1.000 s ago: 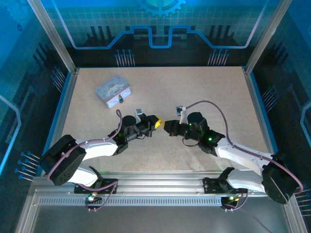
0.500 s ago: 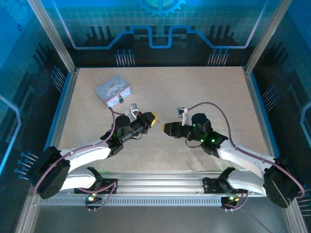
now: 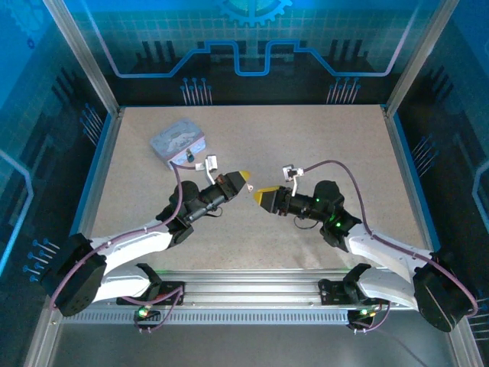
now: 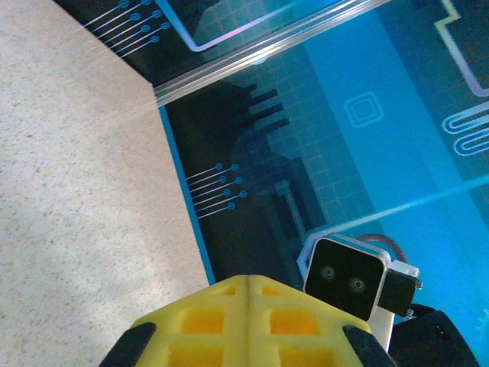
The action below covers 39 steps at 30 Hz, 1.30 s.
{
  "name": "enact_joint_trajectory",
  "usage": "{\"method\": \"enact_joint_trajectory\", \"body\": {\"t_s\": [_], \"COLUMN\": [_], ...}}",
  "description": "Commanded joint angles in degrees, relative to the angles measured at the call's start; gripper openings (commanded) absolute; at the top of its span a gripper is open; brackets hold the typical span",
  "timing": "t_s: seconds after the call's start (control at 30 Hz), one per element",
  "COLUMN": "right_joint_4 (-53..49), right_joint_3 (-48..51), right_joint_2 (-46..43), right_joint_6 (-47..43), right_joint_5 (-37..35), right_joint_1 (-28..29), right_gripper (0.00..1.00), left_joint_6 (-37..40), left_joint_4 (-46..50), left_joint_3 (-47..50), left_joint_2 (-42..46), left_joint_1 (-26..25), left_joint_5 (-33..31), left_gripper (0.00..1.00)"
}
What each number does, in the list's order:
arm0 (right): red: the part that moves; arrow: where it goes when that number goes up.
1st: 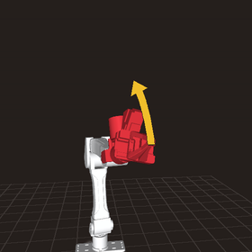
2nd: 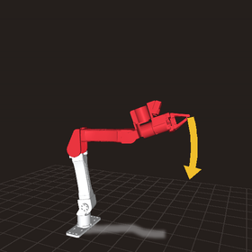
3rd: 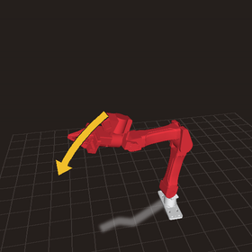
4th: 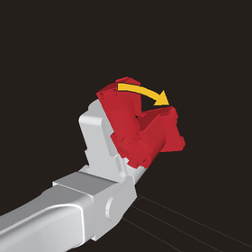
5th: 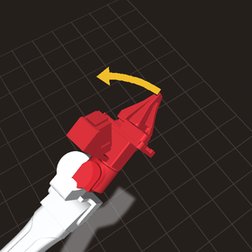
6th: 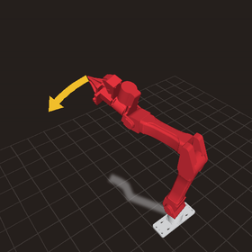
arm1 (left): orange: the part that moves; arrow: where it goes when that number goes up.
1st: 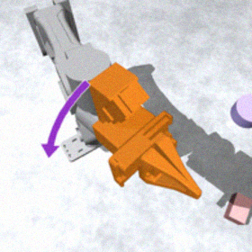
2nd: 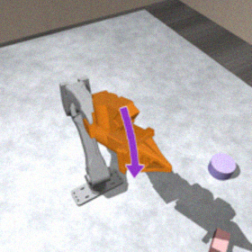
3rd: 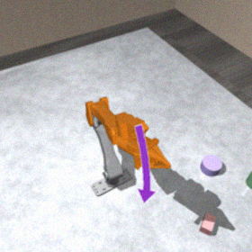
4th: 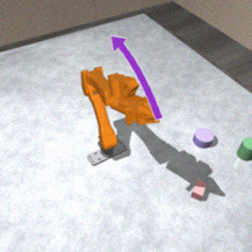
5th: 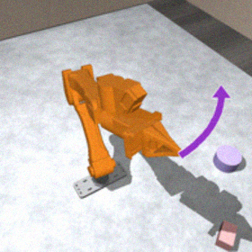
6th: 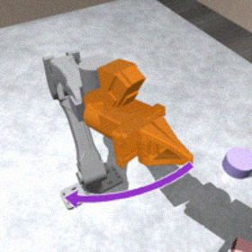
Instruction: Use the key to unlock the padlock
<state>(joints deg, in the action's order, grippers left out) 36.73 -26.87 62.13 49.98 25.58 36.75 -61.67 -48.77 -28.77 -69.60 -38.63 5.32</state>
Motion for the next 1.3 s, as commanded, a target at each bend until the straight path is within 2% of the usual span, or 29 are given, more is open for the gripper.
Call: {"method": "enact_joint_trajectory", "body": {"t_s": [0.0,0.27,0.67,0.9,0.93,0.97,1.03,1.07,1.1,1.13,1.17,1.27], "right_joint_4": [2.3,3.8,2.4,-0.6,-1.8,-3.4,-7.6,-9.9,-13.3,-17.0,-20.1,-29.7], "right_joint_3": [-2.5,-3.6,-3.9,-4.2,-4.4,-4.7,-5.0,-5.4,-5.9,-6.8,-7.7,-10.4], "right_joint_2": [1.2,3.7,4.1,3.4,3.2,2.8,1.6,1.1,0.4,-0.2,-0.8,-2.3], "right_joint_6": [0.7,2.2,2.3,0.5,-0.4,-1.4,-4.1,-5.7,-8.3,-11.2,-13.8,-23.1], "right_joint_5": [0.6,-0.5,-2.2,-2.6,-2.9,-3.3,-5.1,-6.2,-7.8,-9.7,-11.8,-19.1], "right_joint_1": [0.7,0.9,0.8,0.8,0.9,0.9,1.3,1.5,2.0,2.7,3.4,6.2], "right_gripper": [0.42,0.38,0.17,0.01,0.0,0.0,0.0,0.0,0.0,0.0,0.0,0.0], "left_joint_6": [1.5,0.4,0.3,0.2,0.3,0.3,0.9,1.0,1.3,1.5,1.7,1.9], "left_joint_4": [-5.1,-7.6,-7.0,-6.4,-6.0,-5.3,-2.9,-1.1,1.5,5.0,8.5,24.4], "left_joint_3": [-1.2,-0.9,-1.3,-1.4,-1.5,-1.6,-2.0,-2.4,-2.7,-3.3,-4.0,-7.1], "left_joint_2": [-1.0,-2.7,-3.9,-4.2,-4.1,-3.8,-2.8,-2.1,-1.2,-0.1,1.1,5.4], "left_joint_1": [-0.4,-0.4,-0.4,-0.4,-0.4,-0.4,-0.4,-0.4,-0.3,-0.3,-0.2,-0.1], "left_joint_5": [1.7,2.4,3.6,3.9,3.8,3.7,3.6,3.5,3.2,2.5,1.9,-1.8], "left_gripper": [0.0,0.0,0.0,0.0,0.09,0.14,0.15,0.19,0.29,0.45,0.55,0.68]}}
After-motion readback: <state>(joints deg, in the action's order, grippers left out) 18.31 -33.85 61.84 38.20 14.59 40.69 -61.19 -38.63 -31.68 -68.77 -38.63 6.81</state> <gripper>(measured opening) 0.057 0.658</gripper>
